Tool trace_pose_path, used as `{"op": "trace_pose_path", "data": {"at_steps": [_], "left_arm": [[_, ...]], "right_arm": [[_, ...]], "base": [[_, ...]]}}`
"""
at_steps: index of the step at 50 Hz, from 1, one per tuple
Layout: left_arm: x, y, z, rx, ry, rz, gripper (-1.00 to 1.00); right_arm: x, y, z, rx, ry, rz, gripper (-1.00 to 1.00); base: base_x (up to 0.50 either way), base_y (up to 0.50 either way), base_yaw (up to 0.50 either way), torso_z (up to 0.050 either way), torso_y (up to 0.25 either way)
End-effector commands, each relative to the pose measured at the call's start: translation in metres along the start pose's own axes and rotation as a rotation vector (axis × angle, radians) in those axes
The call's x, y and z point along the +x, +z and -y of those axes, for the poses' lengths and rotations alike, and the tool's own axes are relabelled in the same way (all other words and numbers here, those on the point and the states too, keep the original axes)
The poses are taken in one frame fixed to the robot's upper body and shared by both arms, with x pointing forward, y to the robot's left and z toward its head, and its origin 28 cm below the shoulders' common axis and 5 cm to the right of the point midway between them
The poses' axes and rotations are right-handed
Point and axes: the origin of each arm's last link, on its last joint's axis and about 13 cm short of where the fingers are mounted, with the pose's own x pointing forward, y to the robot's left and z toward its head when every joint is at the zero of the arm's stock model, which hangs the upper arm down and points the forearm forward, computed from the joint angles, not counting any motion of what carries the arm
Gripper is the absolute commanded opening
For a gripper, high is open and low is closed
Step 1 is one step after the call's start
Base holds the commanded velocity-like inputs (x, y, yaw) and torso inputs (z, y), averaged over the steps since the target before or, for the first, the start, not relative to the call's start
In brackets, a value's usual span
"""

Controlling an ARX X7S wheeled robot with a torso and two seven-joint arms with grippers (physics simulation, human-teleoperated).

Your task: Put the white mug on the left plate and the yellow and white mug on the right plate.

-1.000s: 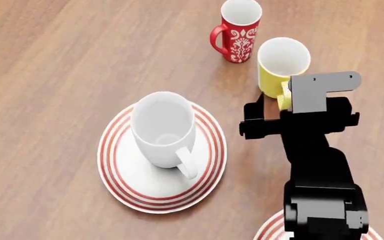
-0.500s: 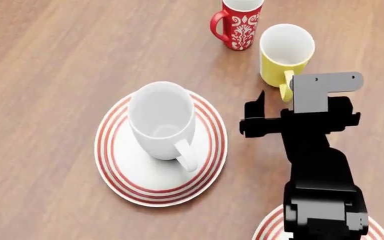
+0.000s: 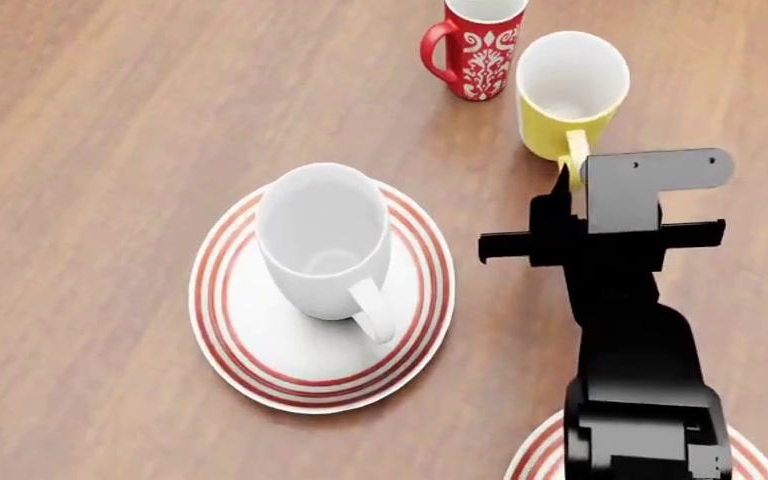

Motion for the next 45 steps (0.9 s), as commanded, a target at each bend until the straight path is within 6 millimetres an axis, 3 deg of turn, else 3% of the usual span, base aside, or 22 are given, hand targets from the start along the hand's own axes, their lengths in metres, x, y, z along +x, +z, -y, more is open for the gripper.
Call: {"op": "trace_pose_path", "data": {"at_steps": [1, 13, 21, 25, 39, 45], "left_arm": [[0.005, -0.006, -0.005, 0.044, 0.001, 0.000, 1.00], [0.007, -0.010, -0.003, 0.048, 0.000, -0.004, 1.00], [0.007, -0.011, -0.004, 0.050, 0.001, -0.004, 1.00], [0.007, -0.010, -0.004, 0.049, 0.003, -0.004, 1.00], [0.007, -0.010, -0.004, 0.049, 0.003, -0.004, 1.00], [0.012, -0.019, -0.004, 0.057, 0.003, -0.024, 1.00]], "right_arm": [[-0.008, 0.013, -0.008, 0.034, 0.004, 0.172, -1.00], [-0.048, 0.013, -0.013, -0.006, 0.058, 0.300, -1.00], [-0.067, 0.016, -0.021, -0.077, 0.056, 0.290, -1.00], [-0.069, 0.012, -0.023, -0.043, 0.066, 0.223, -1.00], [-0.069, 0.012, -0.023, -0.043, 0.066, 0.223, -1.00], [-0.098, -0.005, -0.020, -0.009, 0.117, 0.219, -1.00]], "base": [[0.00, 0.00, 0.00, 0.000, 0.000], [0.00, 0.00, 0.00, 0.000, 0.000], [0.00, 0.00, 0.00, 0.000, 0.000], [0.00, 0.00, 0.00, 0.000, 0.000], [0.00, 0.00, 0.00, 0.000, 0.000], [0.00, 0.00, 0.00, 0.000, 0.000]]}}
